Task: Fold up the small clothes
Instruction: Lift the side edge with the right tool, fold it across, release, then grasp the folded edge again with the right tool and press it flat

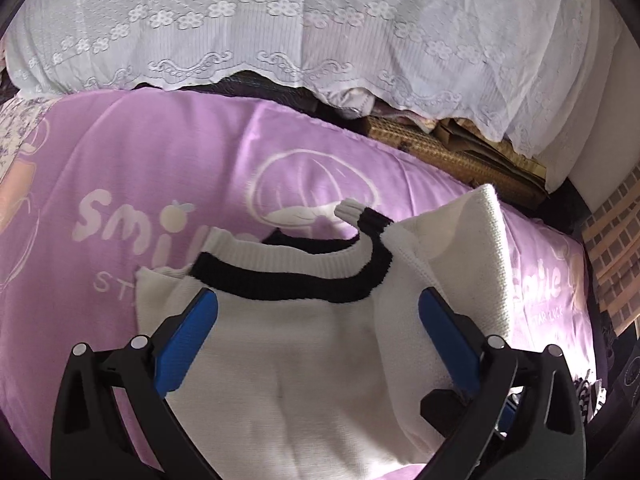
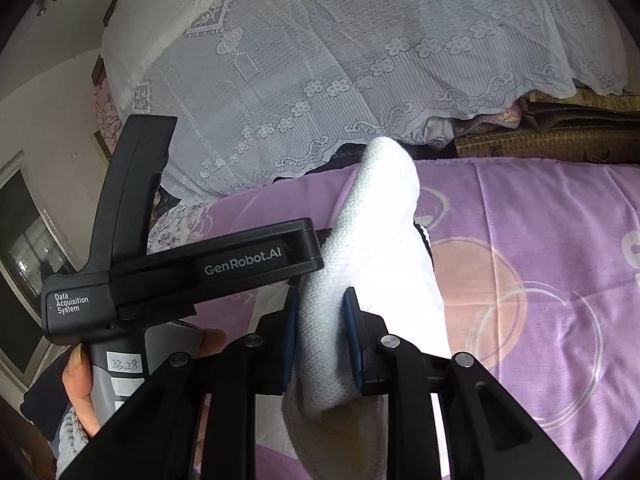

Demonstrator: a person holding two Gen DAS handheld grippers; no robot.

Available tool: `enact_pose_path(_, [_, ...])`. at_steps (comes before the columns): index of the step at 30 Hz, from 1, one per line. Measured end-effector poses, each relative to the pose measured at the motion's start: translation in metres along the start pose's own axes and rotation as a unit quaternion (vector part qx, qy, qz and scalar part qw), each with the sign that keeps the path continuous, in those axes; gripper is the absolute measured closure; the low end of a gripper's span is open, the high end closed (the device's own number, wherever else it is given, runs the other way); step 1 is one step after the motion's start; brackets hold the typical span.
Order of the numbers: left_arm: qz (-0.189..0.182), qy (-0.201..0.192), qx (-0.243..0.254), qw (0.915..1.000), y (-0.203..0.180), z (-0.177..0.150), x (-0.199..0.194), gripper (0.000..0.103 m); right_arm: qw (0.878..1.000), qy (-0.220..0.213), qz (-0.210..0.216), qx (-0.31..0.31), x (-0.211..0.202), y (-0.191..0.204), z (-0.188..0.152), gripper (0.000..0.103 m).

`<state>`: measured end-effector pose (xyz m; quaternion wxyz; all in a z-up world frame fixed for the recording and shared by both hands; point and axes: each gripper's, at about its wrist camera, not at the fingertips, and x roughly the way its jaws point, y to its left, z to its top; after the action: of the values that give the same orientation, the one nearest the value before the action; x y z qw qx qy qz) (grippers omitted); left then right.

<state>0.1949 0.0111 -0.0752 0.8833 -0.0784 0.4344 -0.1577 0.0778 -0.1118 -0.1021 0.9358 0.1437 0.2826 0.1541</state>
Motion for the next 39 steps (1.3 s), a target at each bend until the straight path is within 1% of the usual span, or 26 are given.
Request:
enact_pose_path(4, [-0.013,0.0,-0.026,0.9996,0.028,0.002,-0.007,0.005,1.0,0.005,0.002,-0.012,0.01,0.022,0.001,0.08])
enact_pose_path(11, [-0.005,-0.013,-0.06,0.9981,0.075,0.0,-0.023,0.005,0.999,0.021,0.011,-0.029,0.033,0.065,0.0,0.08])
enact_pose_path(18, [0.001,0.002,-0.093,0.9956,0.124,-0.01,-0.022,0.005,0.998,0.047,0.02,-0.035,0.061,0.099,-0.012,0.08])
enact_pose_path(19, [-0.007,0.004,-0.098,0.9952,0.13,-0.012,-0.021,0.005,0.998,0.052,0.027,-0.035,0.064,0.103,-0.014,0.082])
enact_pose_path(20, [-0.022,0.007,-0.103,0.9944,0.135,-0.014,-0.021,0.005,0.996,0.072,0.043,-0.032,0.069,0.109,-0.016,0.089])
enact_pose_path(21, [-0.033,0.011,-0.107,0.9937,0.14,-0.015,-0.02,0.005,0.995,0.081,0.043,-0.038,0.073,0.114,-0.018,0.095])
enact_pose_path(22, [-0.037,0.013,-0.105,0.9937,0.143,-0.016,-0.019,0.005,0.994,0.091,0.04,-0.046,0.078,0.12,-0.022,0.096])
enact_pose_path(23, [-0.032,0.013,-0.101,0.9943,0.145,-0.018,-0.019,0.005,0.993,0.099,0.036,-0.049,0.082,0.124,-0.026,0.096])
enact_pose_path(25, [0.001,0.01,-0.101,0.9949,0.152,-0.023,-0.019,0.005,0.991,0.113,0.048,-0.05,0.087,0.126,-0.035,0.095])
enact_pose_path(26, [0.007,0.013,-0.104,0.9944,0.157,-0.025,-0.018,0.005,0.991,0.109,0.052,-0.048,0.084,0.125,-0.038,0.095])
enact_pose_path(27, [0.005,0.02,-0.112,0.9935,0.162,-0.026,-0.016,0.005,0.992,0.101,0.052,-0.048,0.078,0.124,-0.04,0.094])
enact_pose_path(29, [-0.014,0.026,-0.129,0.9912,0.17,-0.027,-0.016,0.005,0.994,0.082,0.045,-0.064,0.061,0.121,-0.045,0.092])
enact_pose_path(30, [-0.025,0.026,-0.132,0.9906,0.171,-0.027,-0.018,0.005,0.993,0.079,0.036,-0.076,0.054,0.12,-0.047,0.086])
enact_pose_path(31, [-0.034,0.025,-0.13,0.9906,0.17,-0.027,-0.019,0.005,0.992,0.079,0.029,-0.092,0.047,0.119,-0.052,0.078])
enact_pose_path(32, [-0.039,0.025,-0.124,0.9912,0.166,-0.027,-0.021,0.005,0.991,0.077,0.024,-0.106,0.039,0.117,-0.056,0.062])
enact_pose_path(33, [-0.043,0.025,-0.114,0.9923,0.16,-0.027,-0.023,0.005,0.99,0.071,0.017,-0.12,0.03,0.116,-0.062,0.056])
enact_pose_path(34, [-0.044,0.027,-0.102,0.9934,0.154,-0.027,-0.025,0.005,0.988,0.066,0.01,-0.138,0.021,0.116,-0.07,0.055])
enact_pose_path(35, [-0.042,0.028,-0.093,0.9943,0.148,-0.027,-0.025,0.005,0.986,0.063,0.002,-0.157,0.013,0.117,-0.078,0.05])
enact_pose_path(36, [-0.038,0.029,-0.086,0.9951,0.143,-0.027,-0.026,0.005,0.983,0.059,-0.006,-0.171,0.007,0.116,-0.084,0.042])
enact_pose_path(37, [-0.034,0.032,-0.082,0.9956,0.139,-0.028,-0.026,0.005,0.981,0.055,-0.013,-0.188,0.001,0.117,-0.091,0.038])
enact_pose_path(38, [-0.03,0.036,-0.078,0.9958,0.135,-0.03,-0.025,0.005,0.977,0.052,-0.02,-0.206,-0.003,0.119,-0.097,0.031])
enact_pose_path(39, [-0.025,0.044,-0.076,0.9958,0.133,-0.031,-0.022,0.005,0.973,0.051,-0.026,-0.224,-0.004,0.12,-0.103,0.028])
